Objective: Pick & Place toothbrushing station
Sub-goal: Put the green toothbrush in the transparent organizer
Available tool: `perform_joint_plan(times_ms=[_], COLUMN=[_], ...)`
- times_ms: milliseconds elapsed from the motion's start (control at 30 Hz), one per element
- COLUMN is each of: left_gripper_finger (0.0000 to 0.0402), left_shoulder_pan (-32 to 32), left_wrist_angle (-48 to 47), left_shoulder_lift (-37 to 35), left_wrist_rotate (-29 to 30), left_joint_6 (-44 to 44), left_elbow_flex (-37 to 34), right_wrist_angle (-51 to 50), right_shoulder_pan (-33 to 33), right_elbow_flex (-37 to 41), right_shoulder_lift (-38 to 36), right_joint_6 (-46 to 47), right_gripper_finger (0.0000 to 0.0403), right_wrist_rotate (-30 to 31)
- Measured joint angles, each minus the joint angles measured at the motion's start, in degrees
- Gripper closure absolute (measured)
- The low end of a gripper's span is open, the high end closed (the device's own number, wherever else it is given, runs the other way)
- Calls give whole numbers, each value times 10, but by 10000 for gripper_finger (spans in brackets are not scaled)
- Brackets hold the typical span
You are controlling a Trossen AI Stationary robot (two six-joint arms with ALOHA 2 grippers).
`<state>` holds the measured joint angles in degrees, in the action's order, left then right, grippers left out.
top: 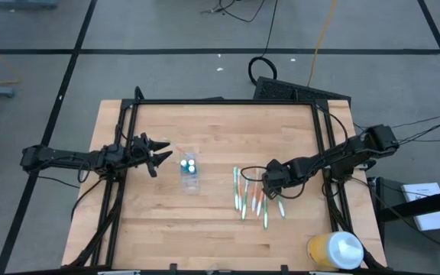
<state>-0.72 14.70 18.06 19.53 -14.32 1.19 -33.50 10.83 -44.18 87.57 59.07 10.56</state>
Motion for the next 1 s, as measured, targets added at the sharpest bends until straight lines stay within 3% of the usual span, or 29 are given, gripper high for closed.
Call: perform_joint_plan(times_ms=[433, 1000], left_gripper_finger=[201, 201], left_shoulder_pan=[0, 0], left_wrist_angle=[0, 0], left_shoulder_lift=[0, 0], left_wrist_rotate=[0, 0], left_joint_6=[-1, -1], left_elbow_flex=[0, 0], right_wrist_angle=[37, 2], right_shoulder_pan=[-3, -4], right_elbow_flex=[1, -1], right_shoulder_lift=[2, 1], right_joint_6=[-10, -13], right_gripper_finger=[253, 318], right_wrist_rotate=[52, 22])
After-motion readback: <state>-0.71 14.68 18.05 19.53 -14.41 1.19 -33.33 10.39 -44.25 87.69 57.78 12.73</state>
